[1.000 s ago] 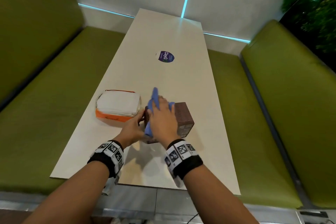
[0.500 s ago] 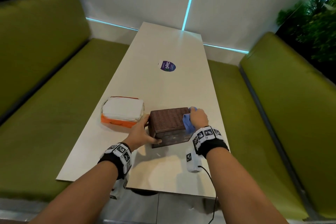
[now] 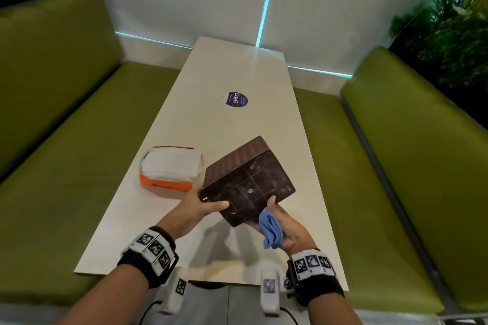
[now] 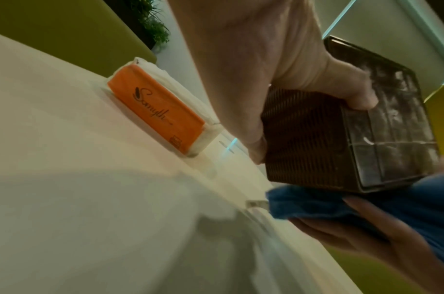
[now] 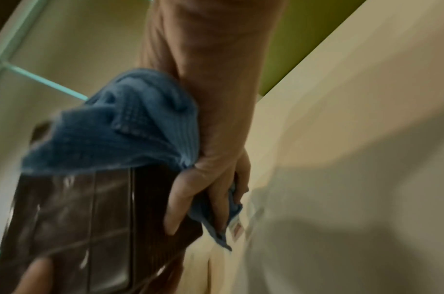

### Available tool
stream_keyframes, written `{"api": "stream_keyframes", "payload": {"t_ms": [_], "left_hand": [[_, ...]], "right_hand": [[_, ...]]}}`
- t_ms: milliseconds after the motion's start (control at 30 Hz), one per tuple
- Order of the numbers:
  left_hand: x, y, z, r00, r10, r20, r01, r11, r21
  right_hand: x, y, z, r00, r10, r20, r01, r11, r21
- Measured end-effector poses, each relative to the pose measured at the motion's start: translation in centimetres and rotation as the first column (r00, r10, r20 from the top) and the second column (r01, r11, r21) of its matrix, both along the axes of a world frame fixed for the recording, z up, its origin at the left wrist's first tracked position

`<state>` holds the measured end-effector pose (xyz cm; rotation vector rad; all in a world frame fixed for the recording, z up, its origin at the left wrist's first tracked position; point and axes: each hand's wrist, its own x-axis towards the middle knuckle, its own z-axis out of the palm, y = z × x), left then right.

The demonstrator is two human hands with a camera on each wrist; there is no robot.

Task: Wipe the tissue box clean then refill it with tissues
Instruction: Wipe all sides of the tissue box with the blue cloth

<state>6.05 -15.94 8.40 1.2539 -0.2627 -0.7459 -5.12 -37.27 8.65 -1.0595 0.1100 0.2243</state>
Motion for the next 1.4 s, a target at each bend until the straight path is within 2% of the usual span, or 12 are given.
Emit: {"api": "stream_keyframes", "payload": {"t_ms": [33, 100, 233, 433, 567, 733, 833, 933, 1033, 1067, 1267, 1400], "left_hand": [[-0.2, -0.2, 0.3, 1.0, -0.014, 0.001, 0.014, 1.0, -0.016], [-0.3, -0.5, 1.0, 0.999, -0.029, 0.04, 0.03, 0.999, -0.029], [0.9, 0.3, 2.6, 0.987, -0.126, 0.1, 0.123, 0.992, 0.04], [3.3, -0.8, 6.1, 0.913, -0.295, 0.282, 0.227, 0.941, 0.251], [3.4, -1.4, 4.7, 0.943, -0.137, 0.302, 0.065, 0.969, 0.237], [2.4, -1.6, 1.7, 0.961, -0.022, 0.276, -0.029, 0.983, 0.179], [1.9, -2.2, 1.0, 0.957, 0.01, 0.289, -0.067, 0.98, 0.189], [1.7, -2.6, 0.7, 0.933, 0.011, 0.359, -0.095, 0.971, 0.219], [1.4, -2.6, 0.7, 0.917, 0.01, 0.399, -0.116, 0.963, 0.244], [1.4, -2.6, 0.5, 0.914, 0.002, 0.406, -0.113, 0.961, 0.251], [1.7, -2.5, -0.8, 0.927, -0.012, 0.375, -0.115, 0.942, 0.315], [1.5, -2.5, -1.7, 0.905, -0.019, 0.425, -0.144, 0.926, 0.349]], "right_hand": [[0.1, 0.2, 0.5, 0.984, -0.054, -0.168, 0.056, 0.998, 0.009], [0.9, 0.4, 2.1, 0.967, -0.055, -0.249, 0.077, 0.994, 0.077], [1.4, -1.0, 4.1, 0.975, -0.104, -0.195, 0.081, 0.989, -0.121], [3.3, -2.9, 4.7, 0.986, -0.031, -0.165, -0.059, 0.854, -0.516], [2.9, -3.7, 7.3, 0.989, -0.049, -0.137, -0.049, 0.775, -0.63], [4.0, -3.3, 10.8, 0.931, -0.33, 0.153, 0.292, 0.427, -0.856], [6.7, 0.7, 11.4, 0.889, -0.314, 0.332, 0.417, 0.256, -0.872], [8.6, 6.2, 10.4, 0.948, -0.123, 0.294, 0.309, 0.137, -0.941], [9.8, 8.8, 8.0, 0.993, 0.005, 0.122, 0.12, -0.203, -0.972], [10.1, 8.2, 7.6, 0.995, 0.008, 0.103, 0.101, -0.263, -0.96], [10.0, 0.6, 7.6, 0.96, -0.24, 0.146, 0.125, -0.104, -0.987], [9.0, 4.9, 7.9, 0.984, -0.131, 0.123, 0.092, -0.22, -0.971]]}}
